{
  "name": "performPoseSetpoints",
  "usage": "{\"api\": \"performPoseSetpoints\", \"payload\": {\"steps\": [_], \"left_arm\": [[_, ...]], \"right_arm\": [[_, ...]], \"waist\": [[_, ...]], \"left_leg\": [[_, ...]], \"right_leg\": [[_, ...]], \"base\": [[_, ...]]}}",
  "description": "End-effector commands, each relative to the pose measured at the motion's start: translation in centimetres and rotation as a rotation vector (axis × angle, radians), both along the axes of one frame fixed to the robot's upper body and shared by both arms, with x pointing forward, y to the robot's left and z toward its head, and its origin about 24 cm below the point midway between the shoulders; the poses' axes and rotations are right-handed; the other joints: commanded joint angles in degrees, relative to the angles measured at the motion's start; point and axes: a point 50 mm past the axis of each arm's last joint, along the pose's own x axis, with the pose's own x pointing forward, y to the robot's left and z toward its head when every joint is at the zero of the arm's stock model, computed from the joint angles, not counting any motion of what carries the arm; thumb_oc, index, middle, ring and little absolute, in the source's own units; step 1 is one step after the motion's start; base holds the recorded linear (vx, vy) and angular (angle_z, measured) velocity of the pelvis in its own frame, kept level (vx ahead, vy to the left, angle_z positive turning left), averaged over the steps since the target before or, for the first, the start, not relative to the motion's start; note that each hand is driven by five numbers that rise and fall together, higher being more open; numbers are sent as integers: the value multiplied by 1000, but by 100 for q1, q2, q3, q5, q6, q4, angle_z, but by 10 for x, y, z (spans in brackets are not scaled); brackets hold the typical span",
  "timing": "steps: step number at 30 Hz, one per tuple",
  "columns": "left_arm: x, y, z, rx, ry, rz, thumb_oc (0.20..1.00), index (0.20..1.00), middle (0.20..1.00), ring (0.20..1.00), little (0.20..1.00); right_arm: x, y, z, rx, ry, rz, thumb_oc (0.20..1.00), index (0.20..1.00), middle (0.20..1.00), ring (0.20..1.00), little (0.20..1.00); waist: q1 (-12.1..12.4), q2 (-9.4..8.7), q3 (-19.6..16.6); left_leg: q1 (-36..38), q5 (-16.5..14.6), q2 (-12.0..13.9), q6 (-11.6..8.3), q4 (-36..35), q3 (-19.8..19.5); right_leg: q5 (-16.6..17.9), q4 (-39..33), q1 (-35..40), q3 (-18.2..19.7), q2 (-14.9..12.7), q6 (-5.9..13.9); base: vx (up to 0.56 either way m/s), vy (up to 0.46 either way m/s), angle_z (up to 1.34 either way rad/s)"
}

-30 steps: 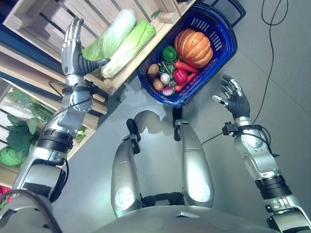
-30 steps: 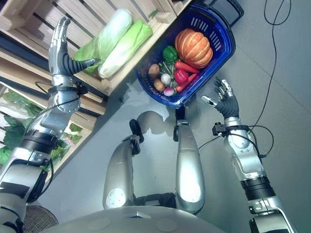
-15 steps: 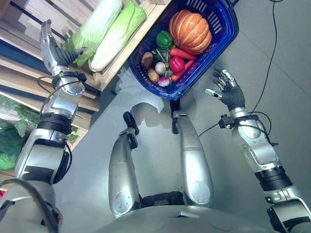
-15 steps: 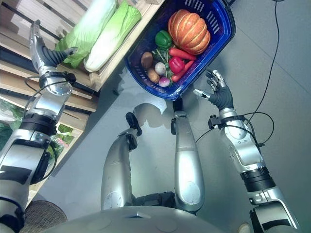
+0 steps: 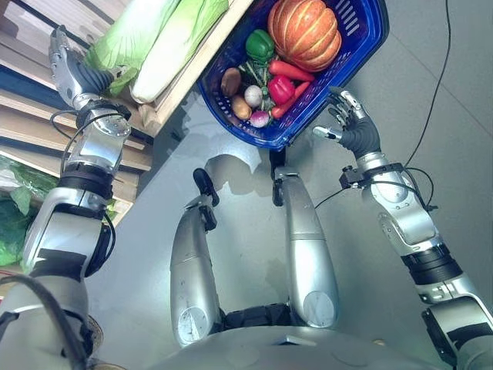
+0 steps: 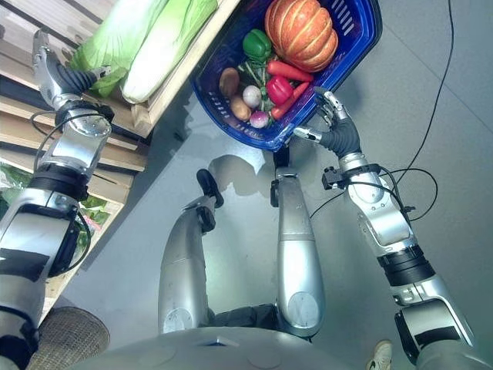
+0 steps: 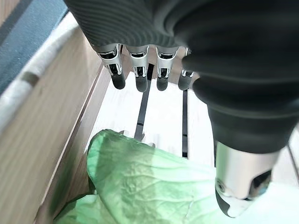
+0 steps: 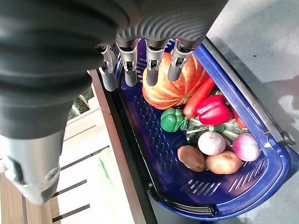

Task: Pick up fruits and vegetables into the basket

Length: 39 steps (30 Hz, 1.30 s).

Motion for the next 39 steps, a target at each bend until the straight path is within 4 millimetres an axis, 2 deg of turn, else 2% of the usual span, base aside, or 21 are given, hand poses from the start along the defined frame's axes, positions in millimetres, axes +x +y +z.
{"api": "performPoseSetpoints", "payload": {"steps": [1,19,34,39], "left_arm": [[-7,23,9,60,21,104,1000,1000,1000,1000,1000],[-13,61,1,-6,241,220,1000,1000,1000,1000,1000],[-16,71,-11,-84,319,233,1000,1000,1000,1000,1000],[-20,79,-22,-94,455,235,1000,1000,1000,1000,1000]], "right_arm": [[-7,1,4,-2,-23,25,1000,1000,1000,1000,1000],[-5,-5,9,-7,-26,47,1000,1000,1000,1000,1000],[-5,-9,8,9,-23,65,1000,1000,1000,1000,1000],[-4,-11,9,24,-25,75,1000,1000,1000,1000,1000]], "waist": [[-205,184,-169],[-520,322,-169],[-596,359,-169],[-629,367,-169]], "left_leg": [[-333,-83,-174,203,0,100],[-467,-105,-200,120,-51,267],[-674,-83,-190,100,-51,336],[-725,-92,-198,94,-33,358]], "right_leg": [[-482,74,46,78,211,340],[-273,-172,-278,401,181,399],[-203,-187,-554,492,185,424],[-168,-209,-620,520,174,431]], "base": [[17,77,-3],[16,58,-5],[-2,35,-4],[-1,4,-1]]}}
